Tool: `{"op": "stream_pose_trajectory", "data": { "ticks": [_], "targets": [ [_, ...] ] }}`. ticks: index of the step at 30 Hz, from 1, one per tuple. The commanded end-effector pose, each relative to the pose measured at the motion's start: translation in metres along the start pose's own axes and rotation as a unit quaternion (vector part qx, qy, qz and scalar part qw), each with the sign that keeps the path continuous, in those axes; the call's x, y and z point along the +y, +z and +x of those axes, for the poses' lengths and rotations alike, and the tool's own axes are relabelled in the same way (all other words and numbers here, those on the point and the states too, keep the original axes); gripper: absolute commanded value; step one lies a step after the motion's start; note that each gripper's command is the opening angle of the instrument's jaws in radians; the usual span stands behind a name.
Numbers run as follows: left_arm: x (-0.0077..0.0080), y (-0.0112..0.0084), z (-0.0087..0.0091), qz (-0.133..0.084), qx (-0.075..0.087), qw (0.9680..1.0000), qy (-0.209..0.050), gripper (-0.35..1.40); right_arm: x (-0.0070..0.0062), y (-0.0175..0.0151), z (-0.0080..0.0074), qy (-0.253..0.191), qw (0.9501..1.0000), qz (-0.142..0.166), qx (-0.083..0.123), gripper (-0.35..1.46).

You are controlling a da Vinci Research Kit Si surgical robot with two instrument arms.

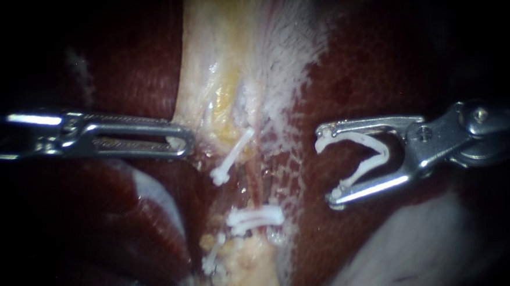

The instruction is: Clipping third clip right tube

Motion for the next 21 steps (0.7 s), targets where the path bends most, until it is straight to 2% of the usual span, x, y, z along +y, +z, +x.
{"op": "stream_pose_trajectory", "data": {
  "ticks": [1,7,14,16,21],
  "targets": [
    [0.0,-0.0001,0.0,0.0,0.0,1.0,0.0,-0.35,0.0,0.0,0.0,0.0,1.0,0.0,0.0,0.6],
    [-0.0002,-0.0009,-0.001,0.003,0.001,1.0,-0.003,-0.35,-0.0002,0.0009,-0.0007,0.001,1.0,-0.003,-0.001,0.6],
    [-0.0003,-0.0032,-0.0031,0.002,0.003,1.0,-0.009,-0.35,-0.0008,0.0043,-0.0032,0.016,0.9999,-0.004,-0.004,0.6],
    [-0.0007,-0.0039,-0.0038,0.002,0.0,0.9999,-0.014,-0.35,-0.0009,0.0054,-0.0041,0.021,0.9998,-0.002,-0.005,0.6],
    [-0.0031,-0.0052,-0.0056,0.004,-0.01,0.9999,-0.011,-0.35,-0.0005,0.0076,-0.0059,0.031,0.9995,0.006,-0.008,0.6]
  ]
}}
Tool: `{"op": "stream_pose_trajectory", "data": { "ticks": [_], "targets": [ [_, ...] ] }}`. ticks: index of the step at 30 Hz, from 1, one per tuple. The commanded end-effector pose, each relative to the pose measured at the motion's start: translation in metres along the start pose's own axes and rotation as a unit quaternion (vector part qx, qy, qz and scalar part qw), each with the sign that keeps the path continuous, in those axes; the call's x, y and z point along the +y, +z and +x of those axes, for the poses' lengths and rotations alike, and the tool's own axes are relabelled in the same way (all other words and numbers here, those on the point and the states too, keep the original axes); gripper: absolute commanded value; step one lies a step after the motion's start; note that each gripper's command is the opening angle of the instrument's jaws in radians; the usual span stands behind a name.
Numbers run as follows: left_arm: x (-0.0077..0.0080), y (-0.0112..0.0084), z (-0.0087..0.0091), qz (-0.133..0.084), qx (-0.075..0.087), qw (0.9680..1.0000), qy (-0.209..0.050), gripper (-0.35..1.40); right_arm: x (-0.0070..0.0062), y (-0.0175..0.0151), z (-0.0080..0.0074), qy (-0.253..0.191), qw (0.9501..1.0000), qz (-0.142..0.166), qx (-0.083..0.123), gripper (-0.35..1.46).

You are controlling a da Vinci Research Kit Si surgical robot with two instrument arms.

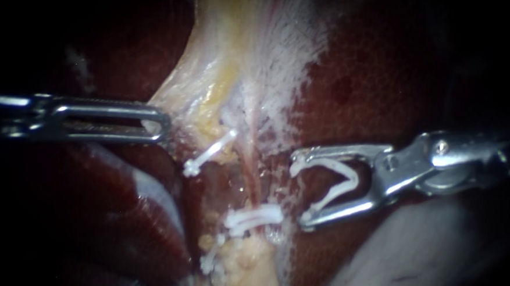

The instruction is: Clipping third clip right tube

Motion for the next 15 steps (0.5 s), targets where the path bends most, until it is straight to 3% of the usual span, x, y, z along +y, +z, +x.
{"op": "stream_pose_trajectory", "data": {
  "ticks": [1,9,15],
  "targets": [
    [-0.0006,-0.0001,-0.0002,-0.001,-0.003,1.0,0.003,-0.35,0.0002,0.0004,-0.0003,0.002,1.0,-0.001,-0.001,0.6],
    [-0.0037,-0.0005,-0.0008,-0.001,-0.009,0.9999,0.008,-0.35,0.0017,0.0023,-0.0016,0.011,0.9999,0.003,-0.003,0.6],
    [-0.0042,-0.0006,-0.0009,0.001,-0.009,0.9999,0.008,-0.35,0.0023,0.0042,-0.002,0.013,0.9999,0.01,-0.004,0.6]
  ]
}}
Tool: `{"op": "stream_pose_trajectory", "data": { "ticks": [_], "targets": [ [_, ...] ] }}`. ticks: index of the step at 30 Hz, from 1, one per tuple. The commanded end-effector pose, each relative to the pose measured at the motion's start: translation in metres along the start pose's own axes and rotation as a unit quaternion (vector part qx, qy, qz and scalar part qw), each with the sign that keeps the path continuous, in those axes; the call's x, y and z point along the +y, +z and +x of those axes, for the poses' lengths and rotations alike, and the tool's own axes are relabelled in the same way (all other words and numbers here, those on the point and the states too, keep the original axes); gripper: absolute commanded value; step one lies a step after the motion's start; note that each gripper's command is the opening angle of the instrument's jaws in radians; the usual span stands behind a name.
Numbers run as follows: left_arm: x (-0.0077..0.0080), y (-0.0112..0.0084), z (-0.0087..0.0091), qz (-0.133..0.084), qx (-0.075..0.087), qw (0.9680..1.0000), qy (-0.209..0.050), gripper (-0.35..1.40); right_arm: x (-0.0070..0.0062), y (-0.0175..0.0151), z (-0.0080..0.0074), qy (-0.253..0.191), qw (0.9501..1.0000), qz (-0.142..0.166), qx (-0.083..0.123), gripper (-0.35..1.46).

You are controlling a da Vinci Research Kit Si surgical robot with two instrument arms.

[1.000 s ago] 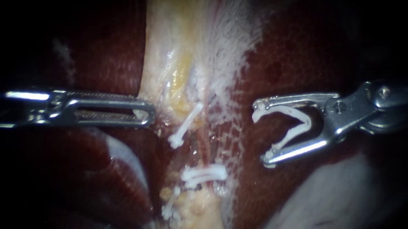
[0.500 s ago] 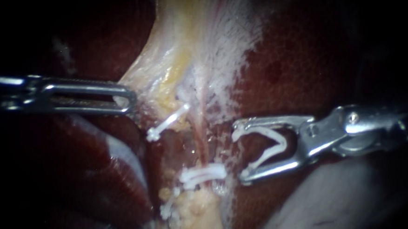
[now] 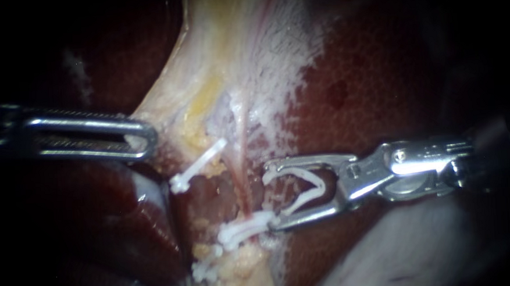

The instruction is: Clipping third clip right tube

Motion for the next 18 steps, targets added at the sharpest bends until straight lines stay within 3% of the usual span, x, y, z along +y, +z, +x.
{"op": "stream_pose_trajectory", "data": {
  "ticks": [1,9,18],
  "targets": [
    [0.0,0.0,0.0,0.0,0.0,1.0,0.0,-0.35,0.0,0.0003,-0.0001,-0.001,1.0,0.001,-0.001,0.6],
    [-0.0002,-0.0001,0.0,0.0,0.0,1.0,0.0,-0.35,0.0003,0.0025,-0.0001,0.0,1.0,0.006,-0.003,0.6],
    [-0.0002,-0.0001,0.0,0.0,0.0,1.0,0.0,-0.35,0.0003,0.0044,0.0008,-0.001,0.9999,0.013,-0.003,0.6]
  ]
}}
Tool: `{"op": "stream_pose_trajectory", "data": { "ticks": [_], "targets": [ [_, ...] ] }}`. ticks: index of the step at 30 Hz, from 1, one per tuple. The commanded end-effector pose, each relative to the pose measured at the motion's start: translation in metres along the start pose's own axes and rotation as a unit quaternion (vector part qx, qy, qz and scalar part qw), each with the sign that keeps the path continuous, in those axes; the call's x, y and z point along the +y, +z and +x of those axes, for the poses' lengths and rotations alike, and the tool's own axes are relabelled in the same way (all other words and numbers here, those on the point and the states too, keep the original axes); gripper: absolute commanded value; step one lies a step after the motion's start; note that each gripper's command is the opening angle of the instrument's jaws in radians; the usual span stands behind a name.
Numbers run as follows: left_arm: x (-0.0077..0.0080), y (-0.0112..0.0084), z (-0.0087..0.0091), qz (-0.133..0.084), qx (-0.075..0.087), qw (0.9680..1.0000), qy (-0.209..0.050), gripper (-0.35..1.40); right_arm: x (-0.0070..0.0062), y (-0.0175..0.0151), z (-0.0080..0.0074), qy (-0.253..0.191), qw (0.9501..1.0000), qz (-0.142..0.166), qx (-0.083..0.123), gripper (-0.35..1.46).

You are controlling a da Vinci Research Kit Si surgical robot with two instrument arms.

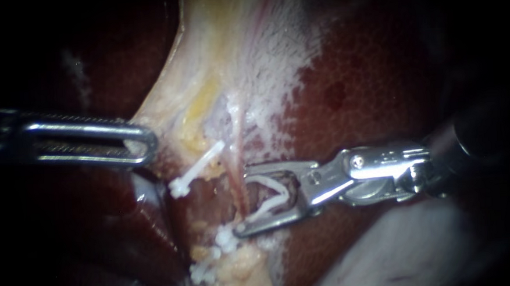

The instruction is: Clipping third clip right tube

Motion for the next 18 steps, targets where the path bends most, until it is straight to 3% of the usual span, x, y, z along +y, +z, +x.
{"op": "stream_pose_trajectory", "data": {
  "ticks": [1,18],
  "targets": [
    [0.0,0.0,0.0,0.0,0.0,1.0,0.0,-0.35,-0.0001,0.0002,0.0001,0.0,1.0,0.001,0.0,0.6],
    [0.0,0.0,0.0,0.0,0.0,1.0,0.0,-0.35,-0.0006,0.0,0.0011,0.005,0.9999,0.009,0.0,0.49]
  ]
}}
